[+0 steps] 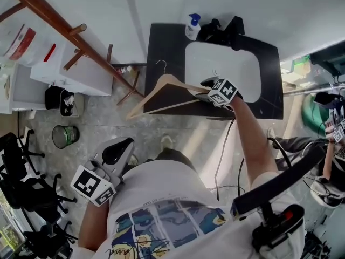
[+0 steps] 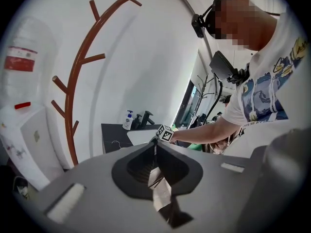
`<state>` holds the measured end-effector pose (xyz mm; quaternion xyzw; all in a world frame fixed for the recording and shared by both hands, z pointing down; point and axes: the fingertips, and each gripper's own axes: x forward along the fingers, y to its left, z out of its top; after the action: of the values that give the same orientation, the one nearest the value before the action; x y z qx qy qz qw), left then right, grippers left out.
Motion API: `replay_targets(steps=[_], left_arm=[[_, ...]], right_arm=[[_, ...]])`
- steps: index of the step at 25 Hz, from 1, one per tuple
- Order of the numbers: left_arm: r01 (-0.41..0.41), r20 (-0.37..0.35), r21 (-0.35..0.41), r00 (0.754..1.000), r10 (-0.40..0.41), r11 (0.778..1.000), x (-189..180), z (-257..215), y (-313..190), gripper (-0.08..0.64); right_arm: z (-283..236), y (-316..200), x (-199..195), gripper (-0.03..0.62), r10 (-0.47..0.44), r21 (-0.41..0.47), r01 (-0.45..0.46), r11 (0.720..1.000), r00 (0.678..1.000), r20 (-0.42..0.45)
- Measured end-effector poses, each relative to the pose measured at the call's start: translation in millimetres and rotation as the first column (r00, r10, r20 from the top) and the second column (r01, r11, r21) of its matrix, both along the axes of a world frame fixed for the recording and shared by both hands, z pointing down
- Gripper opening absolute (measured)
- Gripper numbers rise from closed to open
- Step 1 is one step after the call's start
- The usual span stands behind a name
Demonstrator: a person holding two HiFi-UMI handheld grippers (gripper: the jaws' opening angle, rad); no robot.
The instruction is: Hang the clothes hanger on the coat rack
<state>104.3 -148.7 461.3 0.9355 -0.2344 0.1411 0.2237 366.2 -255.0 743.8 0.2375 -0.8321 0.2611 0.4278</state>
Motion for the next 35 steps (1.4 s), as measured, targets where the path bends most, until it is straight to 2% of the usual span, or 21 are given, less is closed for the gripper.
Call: replay_targets(steps=[3, 7, 12, 15, 19, 22, 26, 35], left_arm=[[0.017, 0.011, -0.020, 1.000, -0.017, 1.000, 1.7, 4.5, -2.7, 0.014], [0.039, 0.020, -0.033, 0.999, -0.038, 0.999, -0.3, 10.3, -7.4, 0.012], [0.076, 0.021, -0.035, 0.997, -0.075, 0.996, -6.7, 12.7, -14.7, 0.011], [0.095, 0.022, -0.033, 0.995, -0.094, 0.995, -11.1, 16.2, -17.0, 0.011], [0.112, 0.023, -0.020, 0.993, -0.111, 0.994, -16.7, 19.3, -20.1, 0.006], [0.114, 0.017, -0.006, 0.993, -0.114, 0.993, -19.5, 17.3, -21.3, 0.005], [0.098, 0.007, 0.010, 0.995, -0.098, 0.995, -22.5, 12.9, -19.5, 0.003], [0.051, -0.031, 0.042, 0.998, -0.049, 0.998, -38.1, -2.5, -8.6, 0.003]], right_arm=[[10.4, 3.4, -4.0, 0.259, -0.035, -0.120, 0.043, 0.992, 0.997, 0.068], [19.3, 5.7, -9.9, 0.268, -0.066, -0.262, 0.108, 0.959, 0.984, 0.165], [25.0, 6.3, -16.9, 0.266, -0.068, -0.372, 0.155, 0.915, 0.969, 0.237], [25.4, 9.9, -22.6, 0.214, -0.073, -0.411, 0.188, 0.892, 0.957, 0.279], [15.0, 15.6, -28.2, 0.071, -0.072, -0.443, 0.230, 0.866, 0.936, 0.345], [14.7, 15.8, -28.1, 0.067, -0.081, -0.426, 0.221, 0.877, 0.943, 0.322], [9.1, 10.5, -26.4, 0.064, -0.080, -0.370, 0.181, 0.911, 0.959, 0.271], [-35.5, -2.5, -33.7, 0.058, -0.035, -0.160, 0.056, 0.985, 0.990, 0.134]])
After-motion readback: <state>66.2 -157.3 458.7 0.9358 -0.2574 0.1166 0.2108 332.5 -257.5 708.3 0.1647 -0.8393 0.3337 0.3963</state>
